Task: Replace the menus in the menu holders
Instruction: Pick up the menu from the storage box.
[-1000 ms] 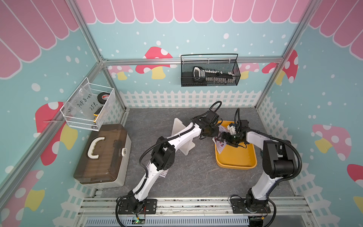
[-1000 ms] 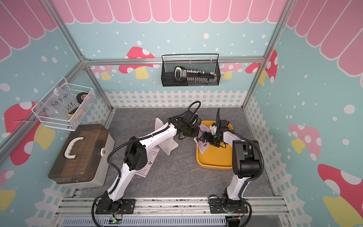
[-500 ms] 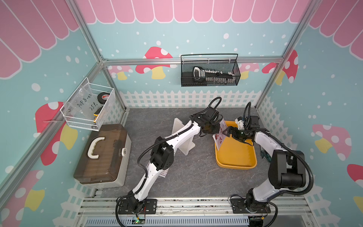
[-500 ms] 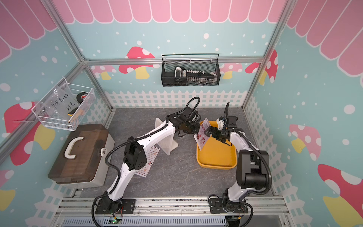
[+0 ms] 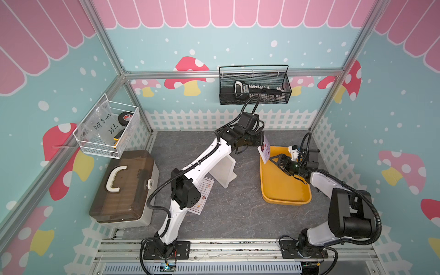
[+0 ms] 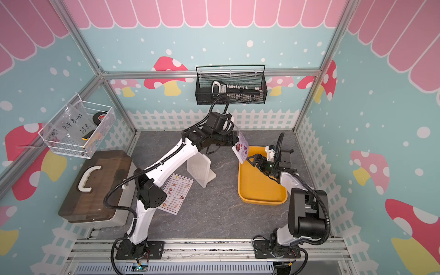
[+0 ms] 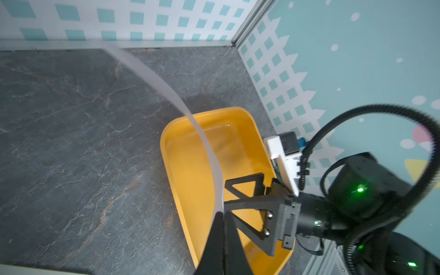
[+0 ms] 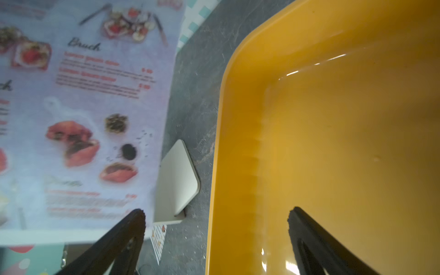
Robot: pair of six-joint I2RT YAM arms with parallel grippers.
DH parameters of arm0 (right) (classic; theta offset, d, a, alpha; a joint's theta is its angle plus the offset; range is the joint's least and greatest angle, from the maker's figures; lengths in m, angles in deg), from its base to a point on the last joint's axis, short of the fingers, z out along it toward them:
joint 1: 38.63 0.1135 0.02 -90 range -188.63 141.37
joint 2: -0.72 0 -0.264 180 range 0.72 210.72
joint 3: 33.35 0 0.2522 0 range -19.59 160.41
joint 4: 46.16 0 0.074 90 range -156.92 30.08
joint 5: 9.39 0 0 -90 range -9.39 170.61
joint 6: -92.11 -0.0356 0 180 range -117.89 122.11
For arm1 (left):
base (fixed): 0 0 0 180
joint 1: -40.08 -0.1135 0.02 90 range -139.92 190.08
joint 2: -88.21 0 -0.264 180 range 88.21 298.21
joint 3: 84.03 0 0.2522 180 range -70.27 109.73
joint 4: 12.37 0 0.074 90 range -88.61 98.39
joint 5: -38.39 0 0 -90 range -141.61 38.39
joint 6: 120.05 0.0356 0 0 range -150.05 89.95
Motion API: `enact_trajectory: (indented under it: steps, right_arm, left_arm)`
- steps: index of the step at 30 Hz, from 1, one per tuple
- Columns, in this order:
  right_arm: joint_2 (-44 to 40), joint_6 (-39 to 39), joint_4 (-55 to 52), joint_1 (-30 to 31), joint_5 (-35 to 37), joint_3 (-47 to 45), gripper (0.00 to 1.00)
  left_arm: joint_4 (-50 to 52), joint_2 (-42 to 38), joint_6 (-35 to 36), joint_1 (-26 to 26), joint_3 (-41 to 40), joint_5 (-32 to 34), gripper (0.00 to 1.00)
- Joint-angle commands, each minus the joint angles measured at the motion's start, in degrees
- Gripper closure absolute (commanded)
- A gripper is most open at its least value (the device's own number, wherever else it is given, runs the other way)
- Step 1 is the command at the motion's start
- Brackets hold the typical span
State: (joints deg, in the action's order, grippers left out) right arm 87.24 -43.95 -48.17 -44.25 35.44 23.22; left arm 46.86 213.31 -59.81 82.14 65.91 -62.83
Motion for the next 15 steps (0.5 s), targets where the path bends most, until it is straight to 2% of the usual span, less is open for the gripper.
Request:
enact_trajectory:
  steps: [1, 5, 10, 12, 15]
  right_arm:
    - [0.7, -15.0, 25.9, 0.0, -4.4, -1.9, 0.05]
    - [3.6, -26.6, 43.9, 0.0, -6.4, -3.4, 0.05]
    - [8.4, -37.5, 57.5, 0.0, -7.8, -3.7, 0.08]
    - [8.9, -40.2, 60.9, -0.2, -7.8, -4.4, 0.08]
    - [7.2, -39.6, 59.0, -0.3, -8.1, -5.1, 0.07]
  left_arm:
    - [0.1, -2.6, -0.1, -0.4, 1.3, 0.0, 0.99]
    - [0.6, -3.8, 0.3, -0.9, 1.6, -0.2, 0.99]
    - [1.9, -4.7, 1.2, -1.1, 1.2, 0.1, 1.00]
    - [1.9, -5.3, 1.4, -1.2, 0.2, 0.6, 1.00]
    - [1.9, -5.9, 1.4, -1.6, -1.4, 0.8, 1.00]
